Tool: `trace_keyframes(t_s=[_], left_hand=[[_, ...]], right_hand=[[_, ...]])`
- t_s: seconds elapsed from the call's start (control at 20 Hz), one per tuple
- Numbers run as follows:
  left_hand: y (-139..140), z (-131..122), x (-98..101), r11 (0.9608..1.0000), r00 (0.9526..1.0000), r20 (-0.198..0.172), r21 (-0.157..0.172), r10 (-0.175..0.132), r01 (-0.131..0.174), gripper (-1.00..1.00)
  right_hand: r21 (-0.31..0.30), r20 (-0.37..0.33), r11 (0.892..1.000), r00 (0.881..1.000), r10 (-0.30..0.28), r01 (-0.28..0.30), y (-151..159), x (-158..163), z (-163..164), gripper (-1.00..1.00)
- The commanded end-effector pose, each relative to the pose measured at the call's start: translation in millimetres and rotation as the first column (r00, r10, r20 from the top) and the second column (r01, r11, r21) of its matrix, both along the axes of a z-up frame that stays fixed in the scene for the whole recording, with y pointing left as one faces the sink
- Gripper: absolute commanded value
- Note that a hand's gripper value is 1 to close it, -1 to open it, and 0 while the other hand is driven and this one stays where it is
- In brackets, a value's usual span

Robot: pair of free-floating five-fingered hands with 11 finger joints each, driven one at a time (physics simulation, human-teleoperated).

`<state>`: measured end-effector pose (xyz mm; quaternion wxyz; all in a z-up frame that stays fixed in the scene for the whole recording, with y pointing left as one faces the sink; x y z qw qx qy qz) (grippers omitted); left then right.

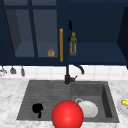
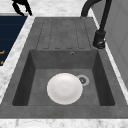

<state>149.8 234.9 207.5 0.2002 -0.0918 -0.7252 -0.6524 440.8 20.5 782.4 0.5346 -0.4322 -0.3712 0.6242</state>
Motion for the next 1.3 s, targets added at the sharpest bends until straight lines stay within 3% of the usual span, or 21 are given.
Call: trace_keyframes(t_s=[0.0,0.35,0.55,0.85,1.15,1.25], left_hand=[[0,0,0.0,1.0,1.0,0.0,0.0,0.0,0.0,0.0],[0,0,0.0,1.0,1.0,0.0,0.0,0.0,0.0,0.0],[0,0,0.0,1.0,1.0,0.0,0.0,0.0,0.0,0.0],[0,0,0.0,1.0,1.0,0.0,0.0,0.0,0.0,0.0],[0,0,0.0,1.0,1.0,0.0,0.0,0.0,0.0,0.0],[0,0,0.0,1.0,1.0,0.0,0.0,0.0,0.0,0.0]], right_hand=[[0.02,0.0,0.999,1.0,0.031,-0.031,-11,0,9,-1.0],[0.005,-0.005,0.999,0.999,0.048,-0.048,-20,5,6,-1.0],[0.03,0.016,0.998,0.998,0.055,-0.056,-34,5,20,-1.0],[0.004,0.002,0.999,0.999,0.033,-0.033,-33,7,23,-1.0],[0.027,-0.013,0.999,0.999,0.034,-0.033,-42,9,28,-1.0],[0.025,-0.048,0.999,0.998,0.035,-0.034,-42,9,33,-1.0]])
